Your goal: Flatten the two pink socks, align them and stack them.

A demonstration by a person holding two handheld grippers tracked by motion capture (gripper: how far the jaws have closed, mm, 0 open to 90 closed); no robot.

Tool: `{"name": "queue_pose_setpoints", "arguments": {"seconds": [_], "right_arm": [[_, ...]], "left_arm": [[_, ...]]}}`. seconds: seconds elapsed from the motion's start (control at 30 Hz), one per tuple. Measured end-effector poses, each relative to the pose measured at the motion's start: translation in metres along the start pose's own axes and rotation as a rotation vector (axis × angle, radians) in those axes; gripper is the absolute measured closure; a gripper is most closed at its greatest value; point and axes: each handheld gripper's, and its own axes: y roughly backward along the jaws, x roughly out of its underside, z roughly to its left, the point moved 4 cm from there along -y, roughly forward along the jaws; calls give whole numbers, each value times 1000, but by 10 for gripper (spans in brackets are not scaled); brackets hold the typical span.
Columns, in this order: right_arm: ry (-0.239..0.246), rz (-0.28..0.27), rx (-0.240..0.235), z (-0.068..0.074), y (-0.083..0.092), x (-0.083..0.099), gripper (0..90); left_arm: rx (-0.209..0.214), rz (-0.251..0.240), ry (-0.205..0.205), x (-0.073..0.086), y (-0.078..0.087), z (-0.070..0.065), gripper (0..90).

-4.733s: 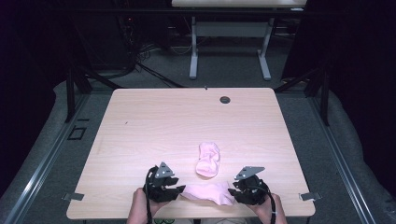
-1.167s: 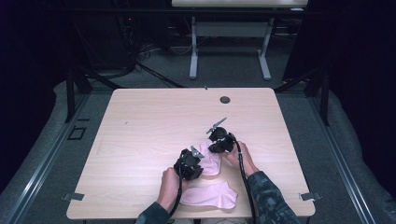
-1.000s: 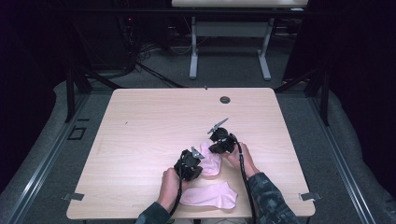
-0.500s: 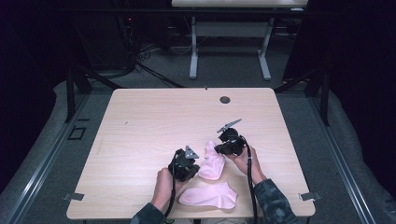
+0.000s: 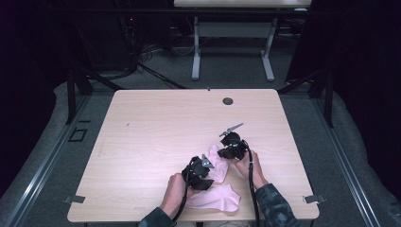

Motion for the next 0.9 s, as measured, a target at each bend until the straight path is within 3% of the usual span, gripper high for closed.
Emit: {"name": "queue_pose_setpoints", "arguments": {"seconds": [0.17,0.33,0.47,0.7,0.83,0.9], "right_arm": [[6,1,4,1,1,1,860],[-16,-21,-11,0,8,3,859],[-48,-59,-8,0,19,11,858],[-82,-80,4,14,28,30,846],[-90,-56,-19,27,31,42,790],[-58,-8,-24,33,30,48,727]], "left_arm": [[-3,2,-18,3,-1,0,887],[-26,-10,-34,8,9,7,900],[-73,-32,-26,11,24,21,900],[-153,-35,-52,13,33,45,900],[-178,-2,-72,16,32,53,897],[-176,6,-55,19,31,57,881]]}}
